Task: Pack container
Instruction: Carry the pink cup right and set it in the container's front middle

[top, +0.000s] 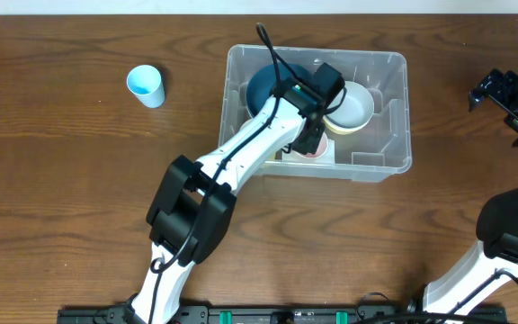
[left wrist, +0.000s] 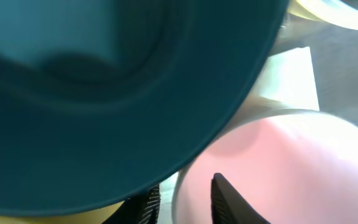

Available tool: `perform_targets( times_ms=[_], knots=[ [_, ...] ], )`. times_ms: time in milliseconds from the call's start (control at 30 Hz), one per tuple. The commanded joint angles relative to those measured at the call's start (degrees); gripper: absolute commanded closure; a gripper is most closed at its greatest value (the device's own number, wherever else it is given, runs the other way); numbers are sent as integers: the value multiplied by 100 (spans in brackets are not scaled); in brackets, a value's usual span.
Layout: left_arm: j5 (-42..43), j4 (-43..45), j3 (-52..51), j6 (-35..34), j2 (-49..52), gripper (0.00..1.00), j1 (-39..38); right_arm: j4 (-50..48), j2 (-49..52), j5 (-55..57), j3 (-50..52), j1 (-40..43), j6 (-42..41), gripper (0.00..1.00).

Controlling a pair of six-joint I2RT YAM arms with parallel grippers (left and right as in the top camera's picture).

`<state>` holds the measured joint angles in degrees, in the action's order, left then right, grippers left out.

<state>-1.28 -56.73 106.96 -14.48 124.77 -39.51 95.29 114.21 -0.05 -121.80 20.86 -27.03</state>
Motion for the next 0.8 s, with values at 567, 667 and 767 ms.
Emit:
perform_targets(
  times_ms=[567,667,767],
  knots=[
    [-44,-59,387,52,-1023,63,214,7,-42,22,2,13,-103,1],
    [-46,-61,387,55,-1180,61,216,7,-42,22,2,13,-103,1],
    [-55,-37,402,55,-1412,57,247,7,-42,22,2,13,-103,1]
  ],
)
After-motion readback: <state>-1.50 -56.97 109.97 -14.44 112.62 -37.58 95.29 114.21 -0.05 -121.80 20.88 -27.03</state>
